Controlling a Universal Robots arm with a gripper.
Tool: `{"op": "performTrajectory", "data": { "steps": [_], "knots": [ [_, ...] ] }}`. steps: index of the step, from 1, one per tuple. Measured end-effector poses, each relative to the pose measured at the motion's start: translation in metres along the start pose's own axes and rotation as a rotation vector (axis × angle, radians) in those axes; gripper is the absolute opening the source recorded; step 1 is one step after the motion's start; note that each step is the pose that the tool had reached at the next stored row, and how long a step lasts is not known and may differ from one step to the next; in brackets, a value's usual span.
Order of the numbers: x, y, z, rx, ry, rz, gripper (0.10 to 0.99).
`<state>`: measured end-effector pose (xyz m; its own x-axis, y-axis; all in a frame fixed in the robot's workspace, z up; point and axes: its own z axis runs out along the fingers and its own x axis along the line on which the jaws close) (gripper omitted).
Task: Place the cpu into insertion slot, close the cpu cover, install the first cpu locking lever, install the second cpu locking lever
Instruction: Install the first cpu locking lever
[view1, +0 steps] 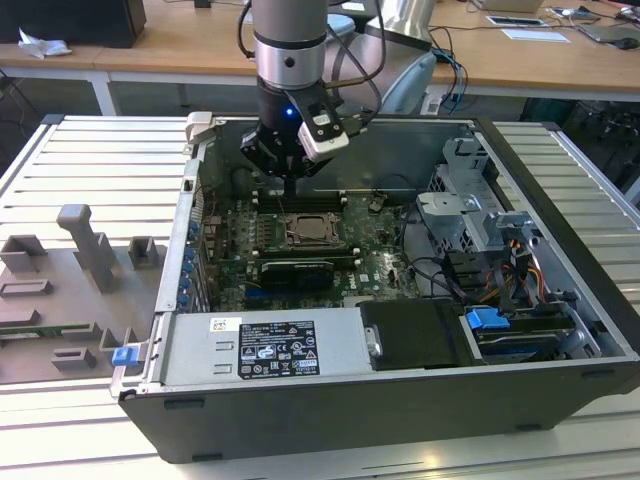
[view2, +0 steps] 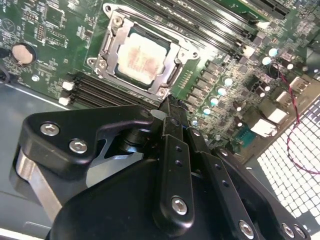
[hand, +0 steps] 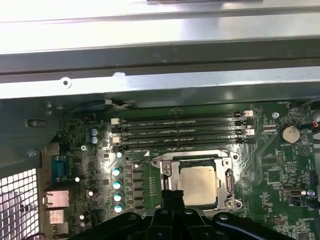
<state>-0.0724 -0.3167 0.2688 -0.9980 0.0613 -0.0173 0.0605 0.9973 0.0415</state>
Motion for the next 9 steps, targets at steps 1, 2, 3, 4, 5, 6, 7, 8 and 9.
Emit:
{"op": "performTrajectory", "data": {
  "steps": [1, 2, 3, 4, 5, 6, 7, 8, 9],
  "knots": [
    [0.0008, -0.0001, -0.0001, 0.0, 0.0001, -0.001, 0.106],
    [0.0021, -0.0001, -0.0001, 0.0, 0.0002, -0.002, 0.106],
    [0.0035, -0.0002, -0.0001, 0.0, 0.0001, -0.003, 0.106],
    [0.005, -0.0003, -0.0002, 0.0, 0.0002, -0.003, 0.106],
    [0.0062, -0.0004, -0.0002, 0.0, 0.0002, -0.004, 0.106],
    [0.0085, -0.0005, -0.0002, 0.0, 0.0002, -0.006, 0.106],
    [0.0094, -0.0006, -0.0002, 0.0, 0.0003, -0.006, 0.106],
    [0.0106, -0.0007, -0.0002, 0.0, 0.0003, -0.007, 0.106],
    [0.012, -0.0008, -0.0003, 0.0, 0.0004, -0.008, 0.106]
  ]
}}
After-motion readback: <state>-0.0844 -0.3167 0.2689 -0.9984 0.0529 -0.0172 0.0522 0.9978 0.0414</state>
